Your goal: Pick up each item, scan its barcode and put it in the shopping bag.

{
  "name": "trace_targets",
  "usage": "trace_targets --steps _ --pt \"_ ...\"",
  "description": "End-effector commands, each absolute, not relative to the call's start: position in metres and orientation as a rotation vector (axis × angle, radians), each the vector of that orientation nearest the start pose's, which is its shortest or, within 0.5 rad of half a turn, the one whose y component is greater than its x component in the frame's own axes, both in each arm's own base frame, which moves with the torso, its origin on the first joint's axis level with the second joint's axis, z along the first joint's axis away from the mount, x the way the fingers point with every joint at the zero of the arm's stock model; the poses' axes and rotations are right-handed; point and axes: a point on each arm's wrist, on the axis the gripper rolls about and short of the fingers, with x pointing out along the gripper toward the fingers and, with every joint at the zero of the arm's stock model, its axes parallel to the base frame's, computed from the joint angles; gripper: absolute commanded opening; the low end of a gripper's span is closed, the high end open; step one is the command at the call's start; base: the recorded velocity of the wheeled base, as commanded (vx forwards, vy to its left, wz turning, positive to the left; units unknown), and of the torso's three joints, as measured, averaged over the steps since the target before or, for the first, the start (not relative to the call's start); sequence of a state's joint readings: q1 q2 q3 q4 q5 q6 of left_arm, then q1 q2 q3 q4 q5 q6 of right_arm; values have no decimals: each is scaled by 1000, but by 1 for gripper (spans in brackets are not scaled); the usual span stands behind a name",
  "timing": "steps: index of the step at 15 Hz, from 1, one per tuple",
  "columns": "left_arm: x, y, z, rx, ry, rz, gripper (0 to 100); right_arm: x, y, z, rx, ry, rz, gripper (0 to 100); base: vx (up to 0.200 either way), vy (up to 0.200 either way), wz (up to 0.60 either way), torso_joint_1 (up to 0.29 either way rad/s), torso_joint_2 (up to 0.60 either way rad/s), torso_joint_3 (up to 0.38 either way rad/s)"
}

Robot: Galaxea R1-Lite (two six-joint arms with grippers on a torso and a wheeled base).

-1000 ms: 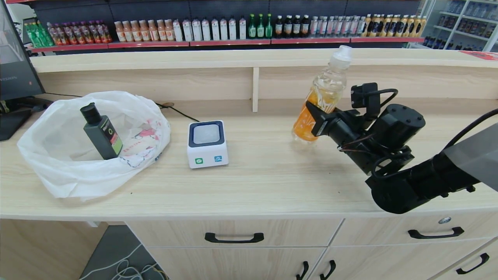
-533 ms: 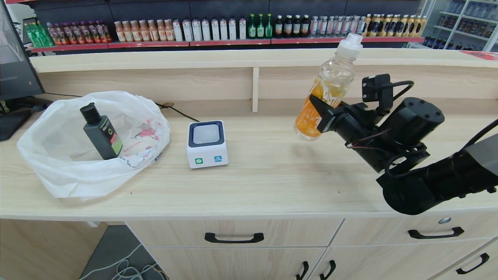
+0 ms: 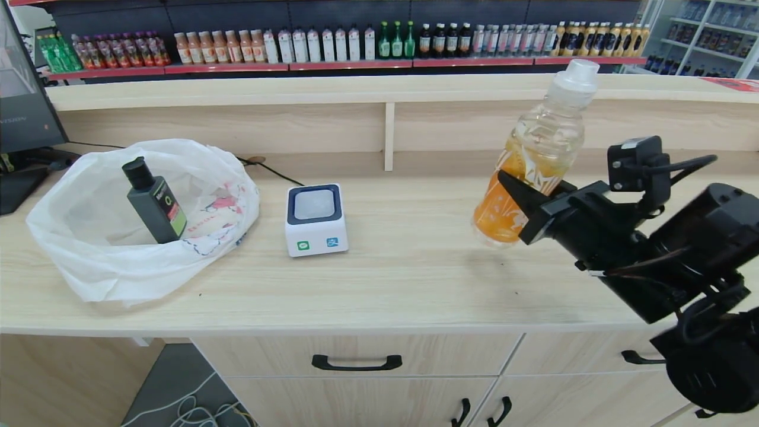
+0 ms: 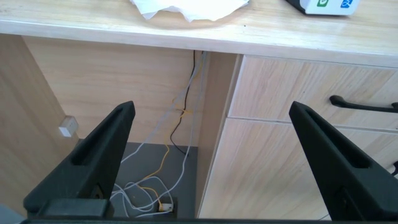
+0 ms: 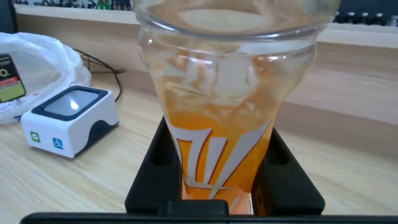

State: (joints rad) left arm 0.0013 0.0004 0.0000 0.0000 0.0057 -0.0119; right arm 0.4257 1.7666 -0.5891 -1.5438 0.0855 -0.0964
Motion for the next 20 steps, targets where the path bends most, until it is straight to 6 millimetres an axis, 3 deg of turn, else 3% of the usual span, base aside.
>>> trace_targets --steps 1,9,11,15,20 --pt "-23 0 75 -12 0 8 100 234 119 211 -51 -441 512 0 0 0 0 0 0 0" --pt "-23 0 75 -12 0 8 100 177 144 208 -250 -498 560 0 0 0 0 0 0 0" --pt "-23 0 75 -12 0 8 100 161 157 218 -358 -560 490 0 0 0 0 0 0 0" --pt "-23 0 75 -12 0 8 100 122 186 209 -495 -569 532 0 0 0 0 0 0 0" --pt "-23 0 75 -12 0 8 100 100 204 206 -636 -649 600 0 0 0 0 0 0 0"
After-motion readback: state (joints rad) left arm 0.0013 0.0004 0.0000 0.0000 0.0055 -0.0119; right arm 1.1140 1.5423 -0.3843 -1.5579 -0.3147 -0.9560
